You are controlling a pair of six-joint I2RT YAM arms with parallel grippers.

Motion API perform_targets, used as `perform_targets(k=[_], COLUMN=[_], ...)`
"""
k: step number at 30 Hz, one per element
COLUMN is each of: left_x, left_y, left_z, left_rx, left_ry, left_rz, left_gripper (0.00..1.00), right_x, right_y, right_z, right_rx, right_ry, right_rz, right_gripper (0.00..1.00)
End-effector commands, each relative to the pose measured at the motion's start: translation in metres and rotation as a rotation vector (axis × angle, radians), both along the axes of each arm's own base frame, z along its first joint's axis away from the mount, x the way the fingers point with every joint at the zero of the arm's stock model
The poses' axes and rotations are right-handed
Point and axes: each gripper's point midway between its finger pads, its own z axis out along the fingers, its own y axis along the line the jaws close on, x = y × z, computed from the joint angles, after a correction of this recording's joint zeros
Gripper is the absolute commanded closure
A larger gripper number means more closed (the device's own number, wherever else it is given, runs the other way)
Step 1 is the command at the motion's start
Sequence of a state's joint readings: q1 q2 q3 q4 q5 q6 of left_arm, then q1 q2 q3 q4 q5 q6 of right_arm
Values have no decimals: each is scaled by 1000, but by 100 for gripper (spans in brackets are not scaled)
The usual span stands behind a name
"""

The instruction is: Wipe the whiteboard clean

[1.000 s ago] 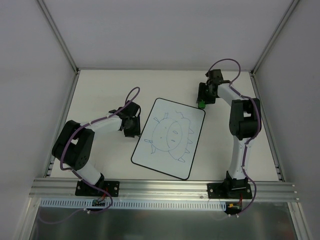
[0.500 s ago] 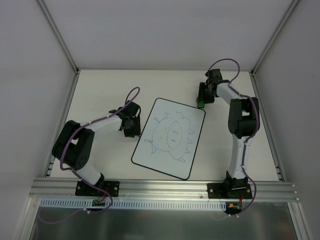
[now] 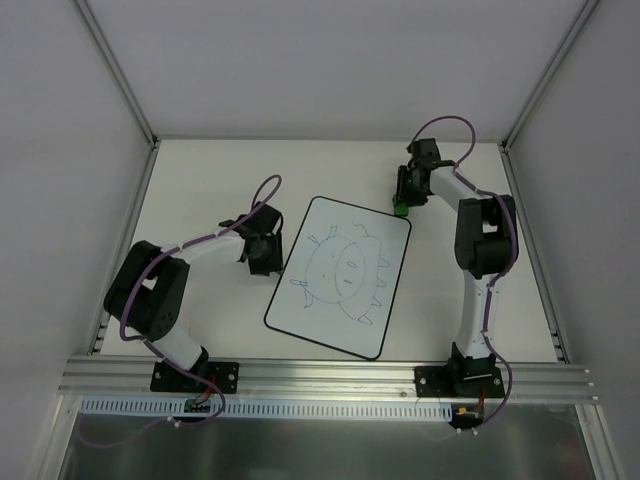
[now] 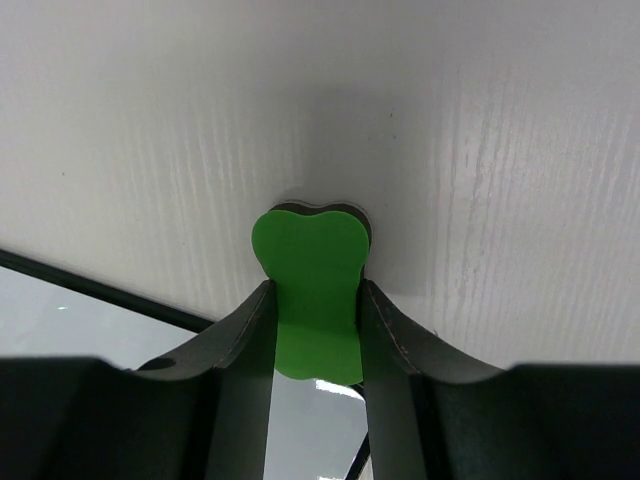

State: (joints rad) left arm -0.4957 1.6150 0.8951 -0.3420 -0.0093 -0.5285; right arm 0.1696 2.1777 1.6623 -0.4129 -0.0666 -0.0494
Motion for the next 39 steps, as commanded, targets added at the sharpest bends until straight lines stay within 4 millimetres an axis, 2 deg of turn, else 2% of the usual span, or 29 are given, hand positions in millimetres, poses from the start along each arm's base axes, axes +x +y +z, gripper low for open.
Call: perform_targets(k=[1, 2, 3, 4, 5, 6, 8, 9, 11, 17, 20, 25, 26, 28, 31, 32, 35, 37, 39], left_x=[-12, -12, -11, -10, -10, -9, -10, -9, -9, -13, -14, -18, -19, -21, -23, -23, -25, -27, -28], left_y=[-2, -2, -3, -4, -4, -5, -4, -5, -7, -8, -8, -6, -7, -7, -6, -7, -6, -4, -2], left_z=[1, 2, 4, 6, 6, 7, 8, 10, 11, -4, -14, -29, -30, -35, -41, -42, -45, -45, -46], left_rx=[-2, -4, -8, -12, -14, -16, -17, -21, -24, 10, 31, 56, 53, 59, 61, 61, 65, 70, 76], left_ry=[25, 23, 18, 13, 12, 10, 11, 4, 0, 37, 62, 102, 111, 124, 142, 144, 152, 152, 154], left_rz=[2, 1, 4, 7, 8, 10, 13, 11, 9, 5, 8, 26, 27, 28, 33, 35, 38, 44, 49], left_gripper=[60, 59, 57, 57, 56, 55, 54, 54, 54, 59, 67, 92, 99, 100, 100, 100, 100, 100, 100], right_x=[-9, -20, -25, -33, -44, -50, -62, -73, -81, -108, -122, -140, -146, -154, -173, -185, -206, -213, -208], right_y=[19, 22, 27, 37, 40, 44, 56, 57, 66, 82, 89, 106, 114, 124, 151, 165, 189, 194, 185], right_z=[51, 50, 66, 70, 64, 74, 74, 66, 69, 46, 30, 9, 5, -2, -11, -14, -24, -28, -33], right_rx=[-44, -49, -42, -34, -37, -31, -22, -27, -16, -23, -34, -35, -36, -38, -26, -17, -20, -23, -57], right_ry=[-103, -93, -124, -128, -109, -130, -128, -109, -119, -72, -40, 4, 11, 28, 59, 77, 117, 145, 141], right_rz=[72, 87, 100, 127, 137, 147, 168, 175, 189, 230, 244, 273, 295, 317, 345, 354, 387, 379, 337], right_gripper=[93, 94, 95, 96, 96, 99, 100, 99, 100, 100, 100, 100, 100, 100, 100, 100, 100, 100, 100])
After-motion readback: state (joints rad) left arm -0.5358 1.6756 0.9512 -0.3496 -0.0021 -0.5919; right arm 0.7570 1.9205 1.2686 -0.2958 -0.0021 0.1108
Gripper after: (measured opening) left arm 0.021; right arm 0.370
